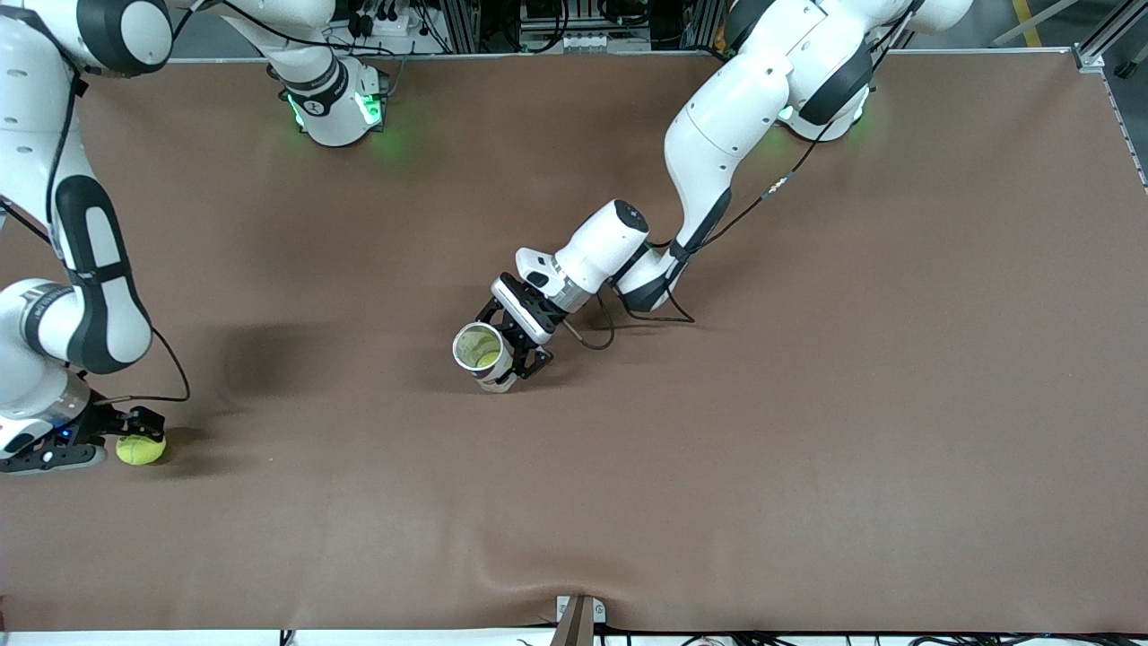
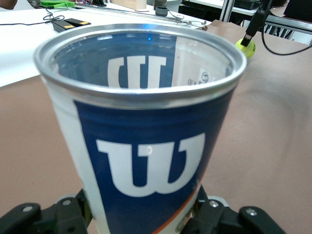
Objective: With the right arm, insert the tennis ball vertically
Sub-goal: 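Lower the right gripper and grasp the second yellow ball, then carry the second ball with the right gripper above the can's mouth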
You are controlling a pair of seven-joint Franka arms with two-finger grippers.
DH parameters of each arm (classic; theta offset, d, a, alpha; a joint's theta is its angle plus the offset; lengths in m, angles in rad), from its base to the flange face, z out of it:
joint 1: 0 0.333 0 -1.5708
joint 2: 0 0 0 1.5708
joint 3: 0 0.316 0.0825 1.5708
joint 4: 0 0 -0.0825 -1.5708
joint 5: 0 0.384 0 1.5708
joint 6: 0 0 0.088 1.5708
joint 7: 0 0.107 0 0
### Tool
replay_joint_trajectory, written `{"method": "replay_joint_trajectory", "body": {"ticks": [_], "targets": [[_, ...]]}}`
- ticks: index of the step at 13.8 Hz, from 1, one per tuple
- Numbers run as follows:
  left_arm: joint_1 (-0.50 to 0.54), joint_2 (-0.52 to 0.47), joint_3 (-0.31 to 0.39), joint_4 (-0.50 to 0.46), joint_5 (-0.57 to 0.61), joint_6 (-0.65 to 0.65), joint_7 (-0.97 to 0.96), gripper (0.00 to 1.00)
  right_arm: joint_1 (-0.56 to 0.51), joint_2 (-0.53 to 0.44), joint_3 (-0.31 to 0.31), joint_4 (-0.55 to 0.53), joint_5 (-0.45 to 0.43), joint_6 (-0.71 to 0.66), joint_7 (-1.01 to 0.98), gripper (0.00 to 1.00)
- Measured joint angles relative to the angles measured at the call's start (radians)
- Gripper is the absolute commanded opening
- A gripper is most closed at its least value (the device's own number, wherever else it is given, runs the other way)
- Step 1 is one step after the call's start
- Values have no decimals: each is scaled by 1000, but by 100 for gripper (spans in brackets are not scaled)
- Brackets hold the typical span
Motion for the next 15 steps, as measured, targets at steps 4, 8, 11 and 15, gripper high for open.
{"method": "replay_joint_trajectory", "body": {"ticks": [4,8,11,15], "targets": [[0,0,0,0,0,0,0,77,-5,32,0,1,0,46,-6,100],[0,0,0,0,0,0,0,77,-8,40,0,1,0,53,-52,15],[0,0,0,0,0,0,0,77,-16,40,0,8,1,54,-82,14],[0,0,0,0,0,0,0,77,-16,3,33,39,5,-72,-83,14]]}}
